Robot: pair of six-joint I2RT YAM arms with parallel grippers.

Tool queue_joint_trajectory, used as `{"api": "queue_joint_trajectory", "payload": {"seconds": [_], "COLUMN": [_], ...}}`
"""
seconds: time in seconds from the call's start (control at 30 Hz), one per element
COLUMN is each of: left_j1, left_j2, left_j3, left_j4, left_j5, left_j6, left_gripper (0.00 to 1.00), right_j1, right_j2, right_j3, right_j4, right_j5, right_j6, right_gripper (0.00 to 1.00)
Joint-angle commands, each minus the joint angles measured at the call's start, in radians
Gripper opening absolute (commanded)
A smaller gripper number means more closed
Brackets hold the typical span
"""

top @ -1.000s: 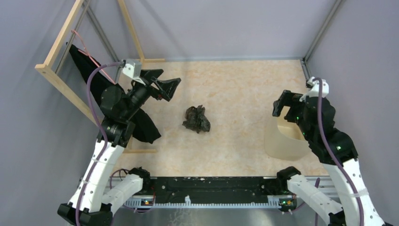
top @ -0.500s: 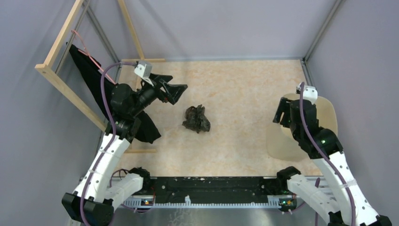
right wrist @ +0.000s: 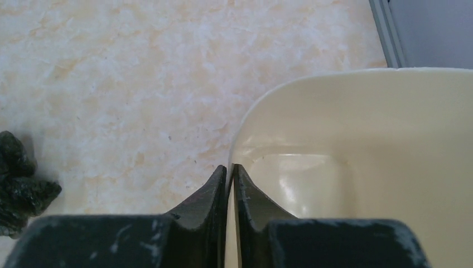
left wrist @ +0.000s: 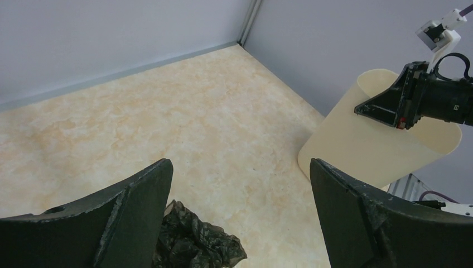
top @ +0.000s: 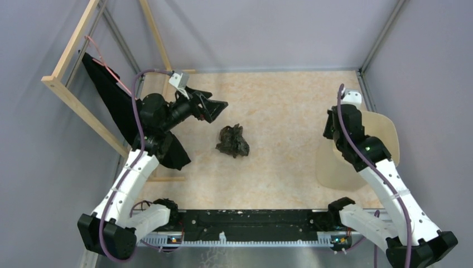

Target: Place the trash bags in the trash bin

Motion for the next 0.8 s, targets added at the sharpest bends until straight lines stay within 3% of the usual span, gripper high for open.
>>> {"api": "queue_joint_trajectory", "payload": {"seconds": [0.0,0.03,0.33,0.5,0.63,0.67,0.77], "left_j1": [-0.023,-0.029,-0.058,-0.058,-0.056,-0.057,-0.056], "left_j2": [0.015,0.019,0.106,0.116,0.116,0.122,0.132], "left_j3": [0.001,-0.004,0.02,0.025,0.032,0.039,0.052], "left_j4": [0.049,0.055,0.026,0.016,-0.03,-0.048,-0.064], "left_j5": [0.022,0.029,0.066,0.07,-0.03,-0.042,-0.033], "left_j6": [0.003,-0.004,-0.026,-0.029,-0.016,-0.016,-0.013], "left_gripper": [0.99,0.99,0.99,0.99,0.99,0.99,0.99], "right_j1": [0.006,0.006,-0.014,-0.084,-0.154,-0.154,-0.155], "right_j2": [0.002,0.003,0.17,0.35,0.444,0.457,0.461], "right_j3": [0.045,0.033,0.017,0.086,0.141,0.165,0.218], "right_j4": [0.166,0.204,0.589,0.621,0.567,0.529,0.409], "right_j5": [0.056,0.056,0.091,0.06,-0.016,-0.019,-0.081], "right_j6": [-0.071,-0.085,-0.242,-0.305,-0.269,-0.27,-0.234], "right_gripper": [0.04,0.0,0.0,0.0,0.0,0.03,0.38]}}
